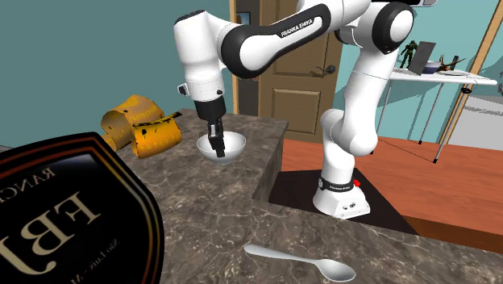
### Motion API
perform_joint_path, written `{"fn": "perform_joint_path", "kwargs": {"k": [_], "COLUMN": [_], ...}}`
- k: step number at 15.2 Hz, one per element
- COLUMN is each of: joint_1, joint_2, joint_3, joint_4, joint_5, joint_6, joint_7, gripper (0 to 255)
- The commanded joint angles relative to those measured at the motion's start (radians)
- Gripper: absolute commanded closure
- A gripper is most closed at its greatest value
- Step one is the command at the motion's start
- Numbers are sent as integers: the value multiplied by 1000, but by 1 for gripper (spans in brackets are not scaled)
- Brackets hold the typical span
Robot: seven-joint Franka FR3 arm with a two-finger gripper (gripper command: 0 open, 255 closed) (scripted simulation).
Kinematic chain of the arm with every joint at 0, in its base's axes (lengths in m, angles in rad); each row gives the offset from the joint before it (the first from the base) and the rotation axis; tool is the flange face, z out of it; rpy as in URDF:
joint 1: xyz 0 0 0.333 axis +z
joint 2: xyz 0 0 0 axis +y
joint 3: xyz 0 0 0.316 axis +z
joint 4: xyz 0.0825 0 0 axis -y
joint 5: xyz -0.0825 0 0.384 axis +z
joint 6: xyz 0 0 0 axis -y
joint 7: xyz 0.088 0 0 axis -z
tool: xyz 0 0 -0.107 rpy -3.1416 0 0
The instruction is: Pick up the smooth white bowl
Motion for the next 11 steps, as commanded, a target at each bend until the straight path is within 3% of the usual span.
{"fn": "perform_joint_path", "kwargs": {"k": [1,8,11], "joint_1": [0,0,-1], "joint_2": [0,0,-5], "joint_3": [0,0,-1], "joint_4": [0,-1,34], "joint_5": [0,0,0], "joint_6": [1,1,-39], "joint_7": [0,0,-3], "gripper": [255,255,255]}}
